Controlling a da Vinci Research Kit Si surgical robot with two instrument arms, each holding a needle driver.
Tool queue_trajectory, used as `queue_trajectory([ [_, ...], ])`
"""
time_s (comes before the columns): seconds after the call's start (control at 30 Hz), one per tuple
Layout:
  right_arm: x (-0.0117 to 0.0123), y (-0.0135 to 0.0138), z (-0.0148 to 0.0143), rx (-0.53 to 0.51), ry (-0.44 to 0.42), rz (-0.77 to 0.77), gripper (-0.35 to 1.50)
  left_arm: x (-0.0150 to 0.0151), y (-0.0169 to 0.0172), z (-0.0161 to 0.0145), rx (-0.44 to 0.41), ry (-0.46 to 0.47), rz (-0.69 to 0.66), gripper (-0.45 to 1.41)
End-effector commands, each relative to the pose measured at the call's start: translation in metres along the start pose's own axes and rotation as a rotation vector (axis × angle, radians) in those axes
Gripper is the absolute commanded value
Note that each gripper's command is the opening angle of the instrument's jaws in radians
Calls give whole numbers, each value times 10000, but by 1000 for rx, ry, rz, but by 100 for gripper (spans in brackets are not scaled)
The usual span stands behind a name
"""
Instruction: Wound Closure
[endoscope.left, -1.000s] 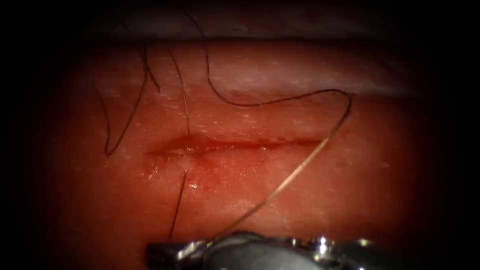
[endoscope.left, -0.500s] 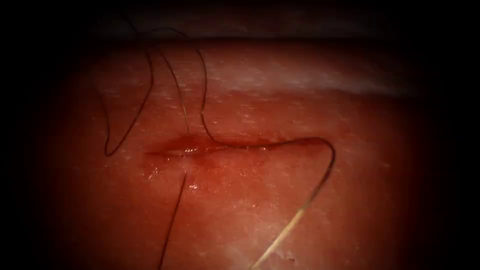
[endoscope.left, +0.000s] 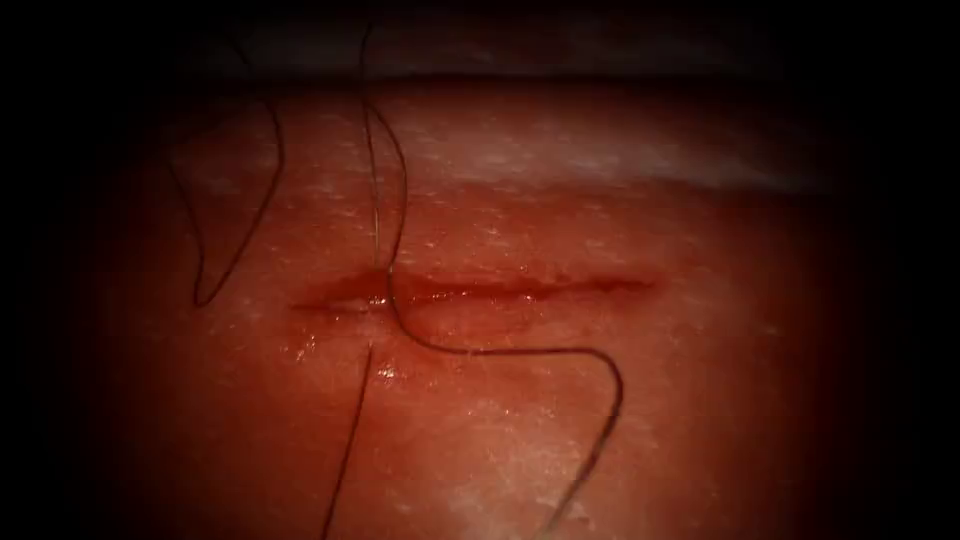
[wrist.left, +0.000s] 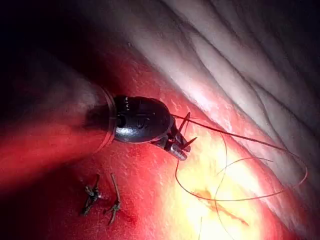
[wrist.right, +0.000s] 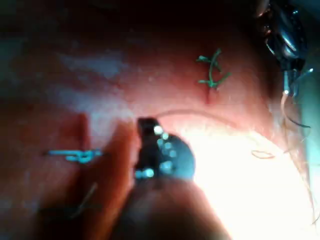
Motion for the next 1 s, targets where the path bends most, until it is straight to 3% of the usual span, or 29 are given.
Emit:
queue_trajectory([
  [0.03,0,5,8,1,8,0,-35,-6,-4,5,-1,-4,1,-35],
  [0.07,0,7,8,-15,16,0,-18,-6,-4,4,-1,-10,1,-35],
  [0.1,-1,9,7,-37,28,-1,12,-6,-4,4,-1,-16,2,-35],
  [0.13,-2,17,5,-110,53,3,88,-8,-3,2,-8,-31,4,-35],
  [0.2,-3,24,2,-174,59,14,125,-11,-4,0,-8,-56,7,-35],
  [0.3,-6,30,-5,-210,58,32,135,-18,-9,0,24,-107,10,-35],
  [0.4,-5,29,-19,-215,68,39,133,-18,-25,4,104,-124,25,-35],
  [0.53,-5,30,-39,-239,77,50,133,-17,-47,8,151,-128,29,-35],
  [0.67,-10,30,-44,-257,71,65,131,-27,-63,14,154,-139,37,-35],
  [0.73,-13,33,-44,-265,69,70,131,-37,-69,18,161,-173,53,-35],
  [0.77,-15,34,-44,-267,68,70,131,-54,-75,20,170,-240,73,-35],
  [0.9,-19,35,-44,-274,65,69,131,-92,-78,23,169,-359,127,-35],
  [1.0,-20,36,-43,-279,63,70,131,-119,-87,21,173,-439,154,-24],
])
